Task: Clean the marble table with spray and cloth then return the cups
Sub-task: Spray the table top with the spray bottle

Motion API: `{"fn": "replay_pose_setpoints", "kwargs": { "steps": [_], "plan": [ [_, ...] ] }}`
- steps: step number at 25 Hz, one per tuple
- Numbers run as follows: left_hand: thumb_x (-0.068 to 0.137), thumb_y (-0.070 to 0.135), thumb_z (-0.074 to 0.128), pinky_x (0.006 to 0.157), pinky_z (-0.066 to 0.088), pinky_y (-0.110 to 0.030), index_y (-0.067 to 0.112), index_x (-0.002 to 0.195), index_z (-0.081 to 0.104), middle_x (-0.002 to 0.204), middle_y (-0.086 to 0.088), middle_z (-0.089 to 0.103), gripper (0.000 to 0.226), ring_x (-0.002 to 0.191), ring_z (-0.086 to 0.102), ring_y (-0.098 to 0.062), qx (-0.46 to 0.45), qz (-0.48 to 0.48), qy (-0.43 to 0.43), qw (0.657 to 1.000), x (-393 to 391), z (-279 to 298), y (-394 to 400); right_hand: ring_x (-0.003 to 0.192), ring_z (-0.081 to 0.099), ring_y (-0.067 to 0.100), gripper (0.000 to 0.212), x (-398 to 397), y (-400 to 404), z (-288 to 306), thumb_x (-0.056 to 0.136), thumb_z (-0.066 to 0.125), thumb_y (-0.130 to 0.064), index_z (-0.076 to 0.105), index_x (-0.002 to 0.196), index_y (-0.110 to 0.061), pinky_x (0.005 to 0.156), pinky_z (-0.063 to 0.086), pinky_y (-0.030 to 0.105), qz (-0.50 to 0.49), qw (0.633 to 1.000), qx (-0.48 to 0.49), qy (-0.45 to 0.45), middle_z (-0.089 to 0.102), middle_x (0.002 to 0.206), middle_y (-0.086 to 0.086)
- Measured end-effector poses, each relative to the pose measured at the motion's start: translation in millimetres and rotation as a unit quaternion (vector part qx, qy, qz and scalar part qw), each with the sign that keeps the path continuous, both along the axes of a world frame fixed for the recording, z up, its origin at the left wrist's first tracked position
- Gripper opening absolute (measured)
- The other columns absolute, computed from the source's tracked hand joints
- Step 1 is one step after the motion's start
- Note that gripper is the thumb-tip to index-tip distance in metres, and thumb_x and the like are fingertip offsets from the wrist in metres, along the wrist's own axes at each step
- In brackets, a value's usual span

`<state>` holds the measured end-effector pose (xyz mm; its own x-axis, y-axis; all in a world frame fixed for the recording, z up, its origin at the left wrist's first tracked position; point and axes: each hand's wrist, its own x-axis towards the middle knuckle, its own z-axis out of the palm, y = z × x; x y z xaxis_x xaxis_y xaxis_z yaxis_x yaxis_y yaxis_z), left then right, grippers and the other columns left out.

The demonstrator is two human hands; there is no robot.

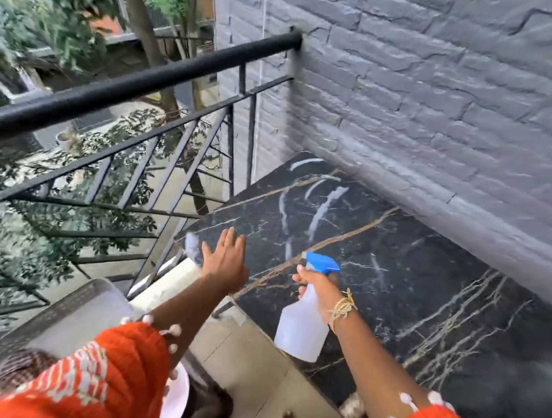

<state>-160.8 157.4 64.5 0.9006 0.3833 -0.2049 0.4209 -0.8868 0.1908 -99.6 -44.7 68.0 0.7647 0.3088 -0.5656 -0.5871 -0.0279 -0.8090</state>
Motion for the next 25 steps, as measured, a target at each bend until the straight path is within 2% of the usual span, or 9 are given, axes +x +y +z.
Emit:
{"fn": "replay_pose_setpoints", "kwargs": {
  "steps": [2, 5, 8, 10, 13, 19, 21, 25],
  "plan": [
    [0.084, 0.029, 0.055, 0.111, 0.017, -0.064, 0.016, 0.144, 0.029, 0.158, -0.006, 0.015, 0.067, 0.148, 0.012, -0.021, -0.045, 0.041, 0.014, 0.998, 33.0, -11.5, -21.1, 0.044, 0.053, 0.008, 0.004, 28.4, -26.1, -2.0, 0.090, 0.066, -0.013, 0.063, 0.089, -0.015, 0.045, 0.045, 0.020, -0.024, 1.000, 0.000, -0.003, 0.068, 0.070, 0.004],
    [0.085, 0.039, 0.056, 0.111, 0.021, -0.063, 0.017, 0.144, 0.031, 0.157, -0.005, 0.021, 0.068, 0.146, 0.018, -0.021, -0.106, 0.107, 0.076, 0.986, 60.1, -28.5, -43.3, 0.044, 0.054, 0.007, 0.004, 58.3, -52.6, -3.3, 0.089, 0.067, -0.016, 0.063, 0.089, -0.016, 0.045, 0.045, 0.020, -0.038, 0.999, -0.016, -0.003, 0.067, 0.077, 0.008],
    [0.084, 0.052, 0.057, 0.111, 0.021, -0.060, 0.018, 0.146, 0.029, 0.155, -0.006, 0.025, 0.076, 0.144, 0.024, -0.025, -0.164, 0.175, 0.127, 0.962, 83.4, -36.1, -64.1, 0.045, 0.056, 0.005, 0.010, 81.7, -66.5, -7.2, 0.091, 0.066, -0.013, 0.064, 0.101, -0.013, 0.042, 0.044, 0.017, -0.070, 0.996, -0.041, -0.031, 0.063, 0.074, 0.006],
    [0.085, 0.052, 0.057, 0.111, 0.021, -0.060, 0.017, 0.144, 0.031, 0.153, -0.007, 0.027, 0.074, 0.144, 0.025, -0.027, -0.158, 0.169, 0.137, 0.963, 95.8, -35.9, -74.4, 0.047, 0.059, 0.003, 0.020, 92.9, -69.3, -11.7, 0.091, 0.065, -0.012, 0.063, 0.110, -0.008, 0.040, 0.044, 0.016, -0.079, 0.994, -0.054, -0.045, 0.061, 0.073, 0.004],
    [0.084, 0.050, 0.059, 0.111, 0.021, -0.061, 0.018, 0.142, 0.035, 0.150, -0.006, 0.030, 0.071, 0.143, 0.027, -0.026, -0.138, 0.162, 0.140, 0.967, 116.5, -39.4, -73.3, 0.045, 0.059, 0.001, 0.025, 109.0, -66.9, -15.3, 0.091, 0.066, -0.016, 0.062, 0.111, -0.002, 0.040, 0.045, 0.017, -0.103, 0.993, -0.054, -0.031, 0.061, 0.069, 0.006],
    [0.079, 0.054, 0.062, 0.108, 0.023, -0.065, 0.016, 0.139, 0.036, 0.150, -0.010, 0.030, 0.075, 0.140, 0.030, -0.030, -0.118, 0.156, 0.134, 0.972, 152.2, -48.8, -48.1, 0.050, 0.059, 0.006, 0.026, 140.1, -50.1, -20.1, 0.091, 0.066, -0.018, 0.063, 0.113, -0.005, 0.041, 0.045, 0.017, -0.101, 0.993, -0.053, -0.017, 0.061, 0.076, 0.009],
    [0.078, 0.058, 0.063, 0.108, 0.022, -0.065, 0.016, 0.141, 0.033, 0.153, -0.011, 0.025, 0.082, 0.142, 0.028, -0.030, -0.117, 0.149, 0.136, 0.972, 166.5, -52.2, -38.2, 0.046, 0.058, 0.003, 0.025, 153.9, -40.1, -21.6, 0.091, 0.066, -0.018, 0.064, 0.112, -0.005, 0.041, 0.045, 0.017, -0.105, 0.992, -0.067, -0.030, 0.062, 0.078, 0.009],
    [0.072, 0.067, 0.066, 0.111, 0.016, -0.066, 0.017, 0.149, 0.022, 0.161, -0.010, 0.005, 0.102, 0.147, 0.015, -0.032, -0.103, 0.128, 0.142, 0.976, 199.8, -56.1, -24.0, 0.059, 0.061, 0.011, 0.024, 185.2, -13.3, -23.6, 0.089, 0.068, -0.017, 0.063, 0.109, -0.005, 0.046, 0.050, 0.021, -0.111, 0.989, -0.083, -0.040, 0.062, 0.071, 0.002]
  ]
}}
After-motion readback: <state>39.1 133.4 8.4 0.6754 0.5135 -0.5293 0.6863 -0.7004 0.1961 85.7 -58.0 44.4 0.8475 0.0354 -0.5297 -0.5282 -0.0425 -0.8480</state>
